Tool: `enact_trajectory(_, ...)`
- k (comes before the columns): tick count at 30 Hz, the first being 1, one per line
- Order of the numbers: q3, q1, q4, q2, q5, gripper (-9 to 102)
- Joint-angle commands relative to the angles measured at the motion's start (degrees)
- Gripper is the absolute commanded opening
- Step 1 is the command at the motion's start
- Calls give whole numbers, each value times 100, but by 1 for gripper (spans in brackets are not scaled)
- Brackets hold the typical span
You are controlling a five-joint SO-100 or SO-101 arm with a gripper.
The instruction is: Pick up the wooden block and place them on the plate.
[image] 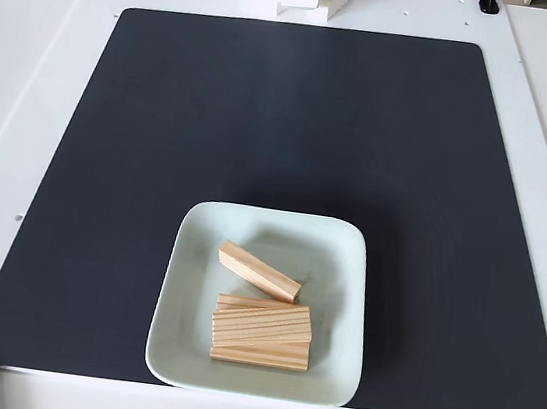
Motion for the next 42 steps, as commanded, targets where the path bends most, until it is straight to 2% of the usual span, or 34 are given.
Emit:
enact_trajectory(1, 396, 158, -97, 677, 35, -1)
enact_trajectory(12, 1934, 255, -97, 2540, -26, 0)
enact_trajectory(19, 2786, 677, -97, 2584, -44, 0)
enact_trajectory(27, 4298, 659, -97, 2602, -44, 0)
enact_trajectory(33, 4307, 642, 650, 2619, -53, 0)
enact_trajectory(40, 4307, 642, 2900, 2619, -35, 0)
enact_trajectory(42, 4263, 642, 3146, 2619, -35, -1)
